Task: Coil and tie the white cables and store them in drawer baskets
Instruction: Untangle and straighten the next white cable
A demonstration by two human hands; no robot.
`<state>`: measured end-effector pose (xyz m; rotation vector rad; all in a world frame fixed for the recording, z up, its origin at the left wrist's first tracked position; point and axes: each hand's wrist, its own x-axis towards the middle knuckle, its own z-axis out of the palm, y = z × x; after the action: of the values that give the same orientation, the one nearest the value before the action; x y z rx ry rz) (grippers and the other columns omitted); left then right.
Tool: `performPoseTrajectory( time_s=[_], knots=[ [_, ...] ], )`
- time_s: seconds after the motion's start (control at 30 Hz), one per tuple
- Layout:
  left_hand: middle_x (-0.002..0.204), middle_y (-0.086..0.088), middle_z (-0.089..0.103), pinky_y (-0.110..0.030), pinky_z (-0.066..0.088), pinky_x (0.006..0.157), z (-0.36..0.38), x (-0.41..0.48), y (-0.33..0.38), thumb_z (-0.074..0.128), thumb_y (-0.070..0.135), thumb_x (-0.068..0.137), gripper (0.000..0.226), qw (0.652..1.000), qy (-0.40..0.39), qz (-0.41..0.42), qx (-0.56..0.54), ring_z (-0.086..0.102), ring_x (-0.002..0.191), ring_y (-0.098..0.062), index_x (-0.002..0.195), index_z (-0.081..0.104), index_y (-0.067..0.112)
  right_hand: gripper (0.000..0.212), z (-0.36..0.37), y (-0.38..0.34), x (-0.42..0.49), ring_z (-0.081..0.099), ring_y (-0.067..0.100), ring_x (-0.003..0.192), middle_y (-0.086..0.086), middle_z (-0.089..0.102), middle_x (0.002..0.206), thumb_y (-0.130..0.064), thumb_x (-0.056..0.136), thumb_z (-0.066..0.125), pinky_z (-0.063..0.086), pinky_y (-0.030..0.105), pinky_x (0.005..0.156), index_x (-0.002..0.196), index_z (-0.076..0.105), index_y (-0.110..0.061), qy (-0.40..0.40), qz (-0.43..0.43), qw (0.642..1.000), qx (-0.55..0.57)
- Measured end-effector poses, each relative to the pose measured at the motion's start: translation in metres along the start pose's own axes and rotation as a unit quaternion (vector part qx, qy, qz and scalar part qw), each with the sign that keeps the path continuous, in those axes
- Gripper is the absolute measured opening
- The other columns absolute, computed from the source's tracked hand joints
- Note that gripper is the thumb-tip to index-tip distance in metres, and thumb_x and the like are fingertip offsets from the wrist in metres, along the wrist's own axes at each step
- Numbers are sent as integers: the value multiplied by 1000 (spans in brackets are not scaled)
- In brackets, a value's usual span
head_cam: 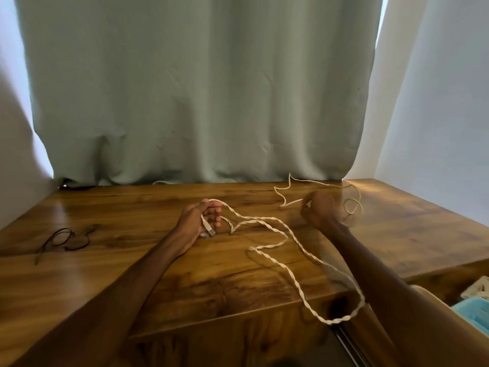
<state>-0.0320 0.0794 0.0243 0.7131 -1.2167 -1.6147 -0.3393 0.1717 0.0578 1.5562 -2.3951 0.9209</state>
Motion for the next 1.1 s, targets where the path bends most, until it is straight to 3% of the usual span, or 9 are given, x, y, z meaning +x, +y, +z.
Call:
performPoseTrajectory(
  time_s=[0.1,0.23,0.3,0.47,0.63,0.73,0.87,0.93,1.1],
  knots=[
    [82,-10,68,-25,51,47,-3,-2,12,37,18,111,39,1000,-25,3,-11,63,54,-15,102,69,-3,13,4,-51,-4,60,12,79,2,75,96,-16,92,67,42,24,66,98,78,-12,-7,-97,995,38],
    [76,-2,68,-21,43,46,-7,-5,31,38,18,110,38,997,-75,10,9,57,55,-12,113,69,-3,28,12,-118,-14,67,9,84,-7,76,93,-43,99,62,50,27,75,101,78,-20,-141,-188,964,120],
    [76,-1,66,-20,41,49,-12,-3,38,39,17,109,38,995,-98,10,-11,53,55,-11,115,70,-3,29,21,-138,-14,66,5,80,-2,77,92,-37,102,58,49,25,75,100,78,-15,-174,-213,951,142],
    [67,2,49,-22,29,47,-34,2,48,39,17,105,35,988,-124,-30,-89,35,47,-7,112,68,-1,27,53,-160,-4,50,2,52,-4,61,65,-22,105,55,40,16,50,96,78,-11,-148,-179,923,305],
    [50,10,32,-24,14,47,-47,8,45,41,25,105,33,982,-146,-53,-107,22,40,-5,91,67,8,26,82,-187,11,57,-4,56,-11,62,64,-24,104,58,41,15,58,91,77,-12,-62,-242,932,262],
    [51,11,34,-22,16,44,-44,12,42,42,23,106,27,975,-168,-49,-135,24,39,-3,94,63,11,31,100,-197,22,62,4,62,-5,70,71,-34,103,53,49,31,62,91,75,-17,-52,-267,940,206],
    [69,6,53,-20,27,47,-54,21,38,44,6,97,23,969,-182,-31,-164,40,46,-4,114,59,7,20,126,-202,4,63,-1,71,1,77,91,-22,100,57,46,18,63,106,76,-17,-115,-296,931,181],
    [87,-2,65,-20,42,50,-60,27,37,42,-1,99,29,974,-159,-12,-160,55,58,-9,123,58,1,18,142,-202,-3,70,17,82,9,77,99,-20,98,60,52,28,70,108,74,-14,-129,-302,935,133],
    [127,-17,70,-24,61,77,-65,40,37,33,-13,102,39,971,-132,10,-198,76,95,-22,136,50,-9,18,158,-205,0,68,28,68,11,75,80,-21,91,56,56,41,62,82,69,-12,-130,-293,939,123]
  ],
)
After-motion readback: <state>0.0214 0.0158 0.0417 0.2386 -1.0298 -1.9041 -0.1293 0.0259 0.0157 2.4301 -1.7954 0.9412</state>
